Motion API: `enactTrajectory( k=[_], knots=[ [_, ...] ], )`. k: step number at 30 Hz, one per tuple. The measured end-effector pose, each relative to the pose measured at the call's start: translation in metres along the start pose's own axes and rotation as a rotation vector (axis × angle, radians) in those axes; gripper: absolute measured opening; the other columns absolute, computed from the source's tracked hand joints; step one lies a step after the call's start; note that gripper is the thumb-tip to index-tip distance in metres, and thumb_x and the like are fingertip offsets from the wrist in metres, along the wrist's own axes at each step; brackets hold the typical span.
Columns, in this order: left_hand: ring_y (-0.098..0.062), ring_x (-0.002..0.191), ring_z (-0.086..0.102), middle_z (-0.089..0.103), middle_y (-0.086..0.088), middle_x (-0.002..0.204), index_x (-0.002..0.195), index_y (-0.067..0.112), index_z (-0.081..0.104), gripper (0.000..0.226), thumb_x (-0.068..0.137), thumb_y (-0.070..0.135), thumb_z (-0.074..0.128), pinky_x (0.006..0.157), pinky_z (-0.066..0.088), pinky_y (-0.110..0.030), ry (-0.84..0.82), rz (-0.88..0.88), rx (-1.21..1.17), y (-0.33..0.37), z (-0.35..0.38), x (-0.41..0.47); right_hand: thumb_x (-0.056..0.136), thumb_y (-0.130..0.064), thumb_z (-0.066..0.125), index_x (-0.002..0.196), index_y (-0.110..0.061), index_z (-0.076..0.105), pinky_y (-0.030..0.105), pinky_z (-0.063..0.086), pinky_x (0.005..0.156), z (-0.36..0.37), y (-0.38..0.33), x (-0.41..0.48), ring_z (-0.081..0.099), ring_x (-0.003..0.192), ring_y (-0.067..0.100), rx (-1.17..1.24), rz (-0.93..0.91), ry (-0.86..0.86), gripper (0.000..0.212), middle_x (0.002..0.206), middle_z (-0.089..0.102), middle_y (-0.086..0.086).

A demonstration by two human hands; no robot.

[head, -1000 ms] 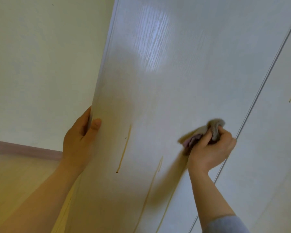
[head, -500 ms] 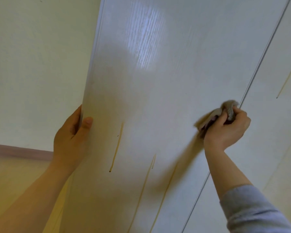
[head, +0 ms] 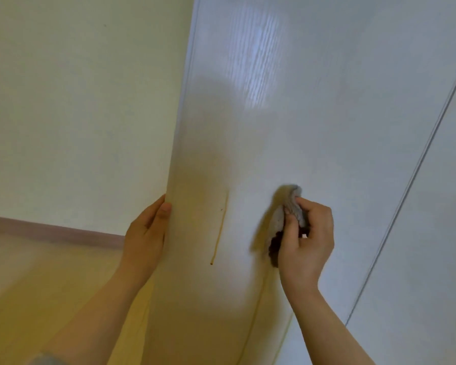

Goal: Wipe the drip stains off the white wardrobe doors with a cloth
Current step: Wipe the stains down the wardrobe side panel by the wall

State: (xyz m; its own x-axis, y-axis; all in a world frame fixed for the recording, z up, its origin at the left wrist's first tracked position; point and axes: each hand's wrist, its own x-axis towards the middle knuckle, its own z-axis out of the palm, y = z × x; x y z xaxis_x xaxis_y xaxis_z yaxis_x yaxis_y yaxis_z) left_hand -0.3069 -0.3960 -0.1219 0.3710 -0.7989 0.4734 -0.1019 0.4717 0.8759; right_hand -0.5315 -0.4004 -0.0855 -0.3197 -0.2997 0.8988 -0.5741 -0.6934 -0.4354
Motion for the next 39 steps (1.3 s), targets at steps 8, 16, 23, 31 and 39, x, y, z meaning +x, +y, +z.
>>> enactTrajectory(
  k=[8,16,23,31,39],
  knots=[
    [0.002,0.101,0.063,0.067,0.017,0.124,0.133,0.041,0.057,0.041,0.094,0.048,0.046,0.088,0.051,-0.017,-0.052,-0.062,-0.07,-0.007,-0.007,-0.009,0.088,-0.006,0.054,0.106,-0.01,0.072,0.025,0.041,0.069,0.055,-0.036,0.039,0.055,0.089,0.023,-0.11,-0.427,-0.11,0.026,0.099,0.061,0.006],
    [0.013,0.096,0.063,0.07,0.029,0.107,0.12,0.046,0.058,0.034,0.106,0.035,0.029,0.075,0.048,-0.006,-0.106,-0.086,-0.175,-0.011,-0.009,-0.005,0.088,0.0,0.049,0.107,-0.006,0.073,0.024,0.04,0.071,0.088,-0.051,0.054,0.052,0.09,0.023,-0.12,-0.49,-0.018,0.031,0.099,0.064,0.011],
    [0.01,0.114,0.059,0.068,0.026,0.118,0.124,0.037,0.061,0.057,0.093,0.062,0.019,0.092,0.044,-0.016,-0.175,-0.149,-0.242,-0.019,-0.024,0.005,0.101,-0.017,0.044,0.103,-0.007,0.076,0.023,0.044,0.079,0.089,-0.038,-0.009,0.052,0.095,0.013,-0.089,-0.59,-0.273,0.034,0.102,0.064,-0.002],
    [-0.003,0.125,0.056,0.064,0.015,0.131,0.141,0.028,0.053,0.075,0.092,0.066,0.011,0.111,0.038,-0.034,-0.271,-0.171,-0.288,-0.017,-0.025,0.004,0.092,-0.009,0.058,0.096,-0.006,0.076,0.025,0.045,0.072,0.08,-0.027,-0.072,0.055,0.089,0.02,-0.103,-0.698,-0.461,0.018,0.095,0.065,0.004],
    [0.011,0.109,0.061,0.068,0.031,0.11,0.117,0.043,0.059,0.052,0.089,0.063,0.021,0.089,0.045,-0.015,-0.183,-0.124,-0.246,-0.013,-0.023,0.002,0.075,0.005,0.049,0.109,-0.009,0.072,0.018,0.035,0.081,0.065,-0.049,0.031,0.051,0.094,0.027,-0.146,-0.357,-0.04,0.044,0.102,0.062,0.012]
  ],
)
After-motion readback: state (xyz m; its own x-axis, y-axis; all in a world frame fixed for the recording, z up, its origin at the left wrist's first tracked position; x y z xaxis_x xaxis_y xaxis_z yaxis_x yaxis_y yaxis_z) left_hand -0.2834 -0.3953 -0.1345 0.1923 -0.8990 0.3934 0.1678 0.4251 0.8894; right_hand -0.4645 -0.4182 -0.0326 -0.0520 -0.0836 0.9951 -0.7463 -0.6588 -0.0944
